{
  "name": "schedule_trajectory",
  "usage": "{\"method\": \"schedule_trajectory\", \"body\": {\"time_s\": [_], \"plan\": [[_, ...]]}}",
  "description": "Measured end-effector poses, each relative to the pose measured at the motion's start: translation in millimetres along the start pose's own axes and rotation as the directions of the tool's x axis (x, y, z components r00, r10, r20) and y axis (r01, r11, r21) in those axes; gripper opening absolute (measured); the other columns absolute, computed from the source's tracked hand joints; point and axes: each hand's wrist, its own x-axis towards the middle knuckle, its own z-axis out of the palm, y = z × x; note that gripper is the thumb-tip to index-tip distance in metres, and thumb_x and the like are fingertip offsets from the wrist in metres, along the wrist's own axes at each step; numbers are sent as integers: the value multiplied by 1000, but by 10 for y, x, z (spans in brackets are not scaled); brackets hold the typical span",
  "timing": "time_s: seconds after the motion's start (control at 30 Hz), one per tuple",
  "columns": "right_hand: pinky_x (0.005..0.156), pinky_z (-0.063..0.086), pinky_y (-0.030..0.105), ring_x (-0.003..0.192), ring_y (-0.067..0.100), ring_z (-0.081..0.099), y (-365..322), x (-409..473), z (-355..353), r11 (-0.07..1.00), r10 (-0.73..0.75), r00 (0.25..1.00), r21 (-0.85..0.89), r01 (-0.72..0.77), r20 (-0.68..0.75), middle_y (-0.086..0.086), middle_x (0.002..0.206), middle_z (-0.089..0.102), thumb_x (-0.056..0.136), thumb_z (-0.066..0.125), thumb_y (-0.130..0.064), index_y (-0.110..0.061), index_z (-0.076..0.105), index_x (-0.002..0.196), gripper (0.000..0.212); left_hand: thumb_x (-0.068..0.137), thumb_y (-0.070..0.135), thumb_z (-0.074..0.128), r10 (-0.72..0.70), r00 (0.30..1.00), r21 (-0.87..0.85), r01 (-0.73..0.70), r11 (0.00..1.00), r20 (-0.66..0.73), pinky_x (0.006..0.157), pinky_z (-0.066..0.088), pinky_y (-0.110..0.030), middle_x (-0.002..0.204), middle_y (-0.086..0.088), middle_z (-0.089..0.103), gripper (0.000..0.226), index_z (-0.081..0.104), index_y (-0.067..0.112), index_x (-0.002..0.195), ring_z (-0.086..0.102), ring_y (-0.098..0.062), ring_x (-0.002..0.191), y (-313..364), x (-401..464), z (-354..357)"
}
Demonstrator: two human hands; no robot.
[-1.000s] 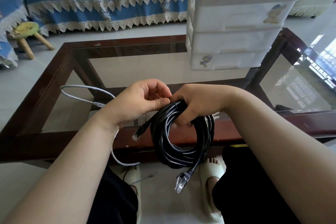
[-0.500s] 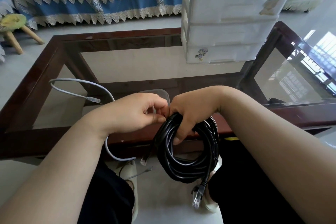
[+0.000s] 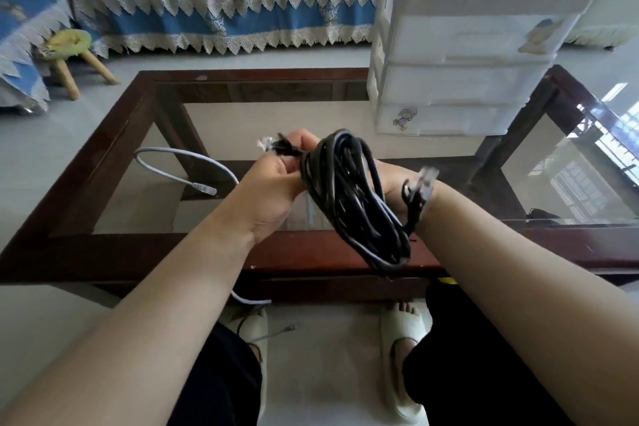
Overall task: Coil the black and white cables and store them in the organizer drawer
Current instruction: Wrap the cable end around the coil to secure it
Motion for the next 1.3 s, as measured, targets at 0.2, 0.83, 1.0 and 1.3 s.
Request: {"method": "schedule_trajectory", "body": {"time_s": [0.2,0.83,1.0,1.3], "plan": [[56,56,28,70,22,60,17,74,274,921,10,955,374,106,-296,8,68,62,85,50,-12,-6,67,70,23,96,2,51,-31,952,98,64,993,-305,46,44,-24,75,-16,55,6,56,1,101,51,-15,52,-68,87,-14],[42,50,17,44,7,59,-71,232,126,920,163,774,377,104,-612,4,65,68,101,35,-14,-4,62,74,39,91,3,59,440,869,902,16,431,-225,64,34,-6,82,-1,50,9,56,4,82,46,-14,74,-94,162,-300],[55,42,23,56,13,46,-68,225,-3,1000,-3,695,12,16,-719,4,66,49,92,47,-5,-10,52,75,18,87,-2,58,478,878,954,-117,277,-31,66,40,-27,82,0,52,10,56,3,79,48,-19,77,-80,128,-290],[64,57,27,69,20,67,-230,16,-90,988,8,821,-123,-95,-571,14,84,70,96,53,-19,4,62,104,25,86,2,64,474,865,954,-261,147,163,66,41,-38,82,-3,57,11,57,7,78,47,-22,76,-34,32,-107]]}}
